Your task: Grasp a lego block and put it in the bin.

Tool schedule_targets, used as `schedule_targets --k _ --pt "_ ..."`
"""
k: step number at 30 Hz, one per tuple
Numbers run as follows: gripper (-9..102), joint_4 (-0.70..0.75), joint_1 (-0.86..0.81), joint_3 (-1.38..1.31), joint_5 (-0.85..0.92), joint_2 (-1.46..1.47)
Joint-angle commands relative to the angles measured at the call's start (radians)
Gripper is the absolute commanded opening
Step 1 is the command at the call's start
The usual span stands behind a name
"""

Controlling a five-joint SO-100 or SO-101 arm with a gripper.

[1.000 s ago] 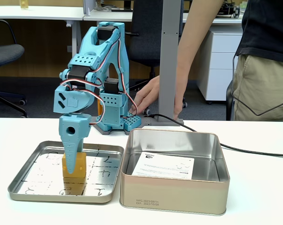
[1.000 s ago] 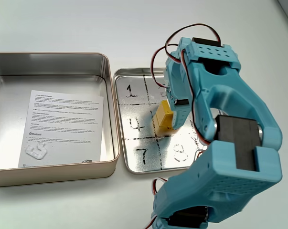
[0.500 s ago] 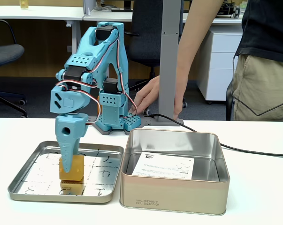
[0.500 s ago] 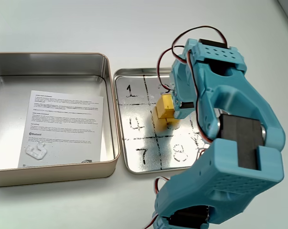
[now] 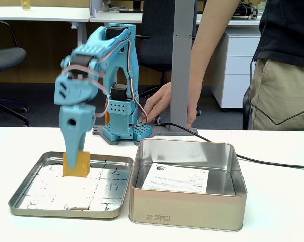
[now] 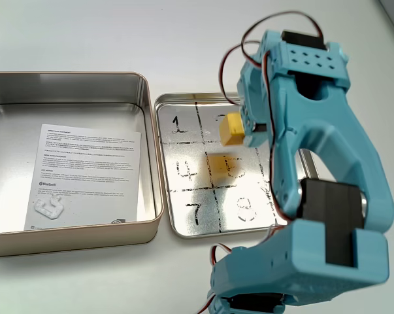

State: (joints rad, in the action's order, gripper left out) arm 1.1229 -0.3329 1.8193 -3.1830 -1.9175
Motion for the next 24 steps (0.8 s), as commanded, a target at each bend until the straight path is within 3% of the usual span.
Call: schedule_targets --k 1,13,24 --pt "0 0.098 0.038 -0.129 -0.212 -0.101" --pt "0 0.291 0.353 -0.583 -0.156 -0.077" --pt "0 0.333 0.624 -0.565 -0.058 0.064"
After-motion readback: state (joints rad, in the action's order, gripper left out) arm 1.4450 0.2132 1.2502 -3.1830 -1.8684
